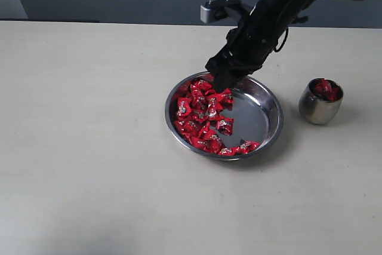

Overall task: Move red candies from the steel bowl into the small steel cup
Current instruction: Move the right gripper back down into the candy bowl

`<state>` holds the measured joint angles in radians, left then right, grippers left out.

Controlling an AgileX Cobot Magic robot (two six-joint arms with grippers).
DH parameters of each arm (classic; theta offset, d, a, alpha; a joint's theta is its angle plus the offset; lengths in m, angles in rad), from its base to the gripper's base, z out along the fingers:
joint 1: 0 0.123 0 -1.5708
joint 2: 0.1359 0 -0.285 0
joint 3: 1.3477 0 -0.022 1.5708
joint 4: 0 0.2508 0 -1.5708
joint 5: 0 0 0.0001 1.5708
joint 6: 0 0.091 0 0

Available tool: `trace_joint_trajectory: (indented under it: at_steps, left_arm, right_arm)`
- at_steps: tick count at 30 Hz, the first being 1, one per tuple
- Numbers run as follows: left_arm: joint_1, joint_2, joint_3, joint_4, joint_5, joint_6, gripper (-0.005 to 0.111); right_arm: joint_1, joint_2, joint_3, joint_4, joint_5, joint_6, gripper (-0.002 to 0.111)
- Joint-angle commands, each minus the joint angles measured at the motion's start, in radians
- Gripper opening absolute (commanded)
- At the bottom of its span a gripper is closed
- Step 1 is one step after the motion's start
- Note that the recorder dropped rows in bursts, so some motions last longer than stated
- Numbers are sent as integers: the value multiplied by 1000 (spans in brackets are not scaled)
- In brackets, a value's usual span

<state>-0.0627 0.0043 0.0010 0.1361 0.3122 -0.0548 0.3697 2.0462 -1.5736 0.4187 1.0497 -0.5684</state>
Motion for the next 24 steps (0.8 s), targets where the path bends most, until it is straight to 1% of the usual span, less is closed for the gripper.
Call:
trace_joint_trajectory:
  at_steps: [1, 6, 11, 24]
  left_arm:
    - [-10, -4, -1, 0, -4, -6, 0]
    - [-10, -4, -1, 0, -4, -6, 0]
    - [-10, -4, -1, 0, -4, -6, 0]
    - [-10, -4, -1, 0, -4, -6, 0]
  right_arm:
    - [29, 54, 3, -55, 44, -8, 43]
    - [33, 106, 3, -70, 61, -4, 42]
    - [33, 133, 3, -186, 30, 81, 42]
    - [33, 138, 3, -167, -20, 87, 42]
